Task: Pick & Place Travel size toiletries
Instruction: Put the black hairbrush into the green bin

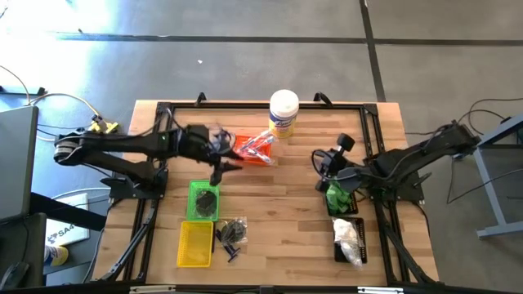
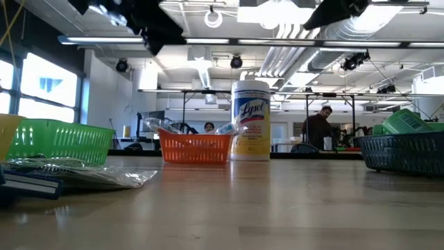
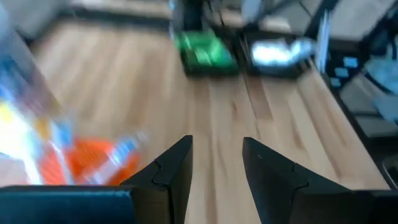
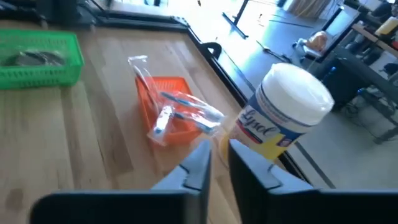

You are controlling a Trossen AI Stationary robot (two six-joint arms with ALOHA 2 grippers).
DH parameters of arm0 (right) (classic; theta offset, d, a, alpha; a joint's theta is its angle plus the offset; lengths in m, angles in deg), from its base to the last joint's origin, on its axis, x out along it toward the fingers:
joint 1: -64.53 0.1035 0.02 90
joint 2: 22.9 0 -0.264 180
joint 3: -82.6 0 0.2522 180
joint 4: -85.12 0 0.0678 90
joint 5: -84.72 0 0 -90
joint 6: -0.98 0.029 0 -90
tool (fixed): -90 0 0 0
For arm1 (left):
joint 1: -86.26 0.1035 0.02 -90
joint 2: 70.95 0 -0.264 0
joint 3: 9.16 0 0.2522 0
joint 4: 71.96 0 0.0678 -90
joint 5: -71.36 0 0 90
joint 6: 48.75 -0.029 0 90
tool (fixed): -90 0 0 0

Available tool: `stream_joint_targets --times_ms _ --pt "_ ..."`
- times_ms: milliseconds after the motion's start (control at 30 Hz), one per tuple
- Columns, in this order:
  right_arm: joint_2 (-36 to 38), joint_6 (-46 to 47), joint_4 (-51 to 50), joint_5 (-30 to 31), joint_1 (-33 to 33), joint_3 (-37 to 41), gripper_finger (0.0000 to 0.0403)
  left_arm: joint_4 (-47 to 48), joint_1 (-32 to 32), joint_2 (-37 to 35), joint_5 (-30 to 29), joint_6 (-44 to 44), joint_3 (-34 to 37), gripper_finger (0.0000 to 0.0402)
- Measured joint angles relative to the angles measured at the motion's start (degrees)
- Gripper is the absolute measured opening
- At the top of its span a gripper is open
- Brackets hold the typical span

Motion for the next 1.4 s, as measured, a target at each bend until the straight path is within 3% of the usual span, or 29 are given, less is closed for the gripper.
stream_joint_targets --times_ms 133,333,600,1000,1400 --pt "0.06 -2.37 9.3 -2.14 -1.47 4.47 0.0008 -0.69 -3.76 0.09 0.0 4.04 4.01 0.0138" --pt "0.03 -8.29 30.44 -6.66 -3.31 12.0 0.0008 -0.01 -11.39 0.33 -2.36 9.46 4.43 0.0138" --pt "0.03 -11.56 50.5 -13.7 -8.52 21.56 0.0003 -0.77 -21.74 0.58 -20.11 13.75 4.42 0.0138" --pt "0.06 -11.78 52.48 -13.79 -12.05 22.68 0.0003 -1.49 -32.2 3.58 -31.94 25.07 3.16 0.0138" --pt "0.06 -12.85 53.75 -20.0 -15.73 22.66 0.0003 -0.1 -35.38 15.77 -32.93 28.12 -7.09 0.0138"
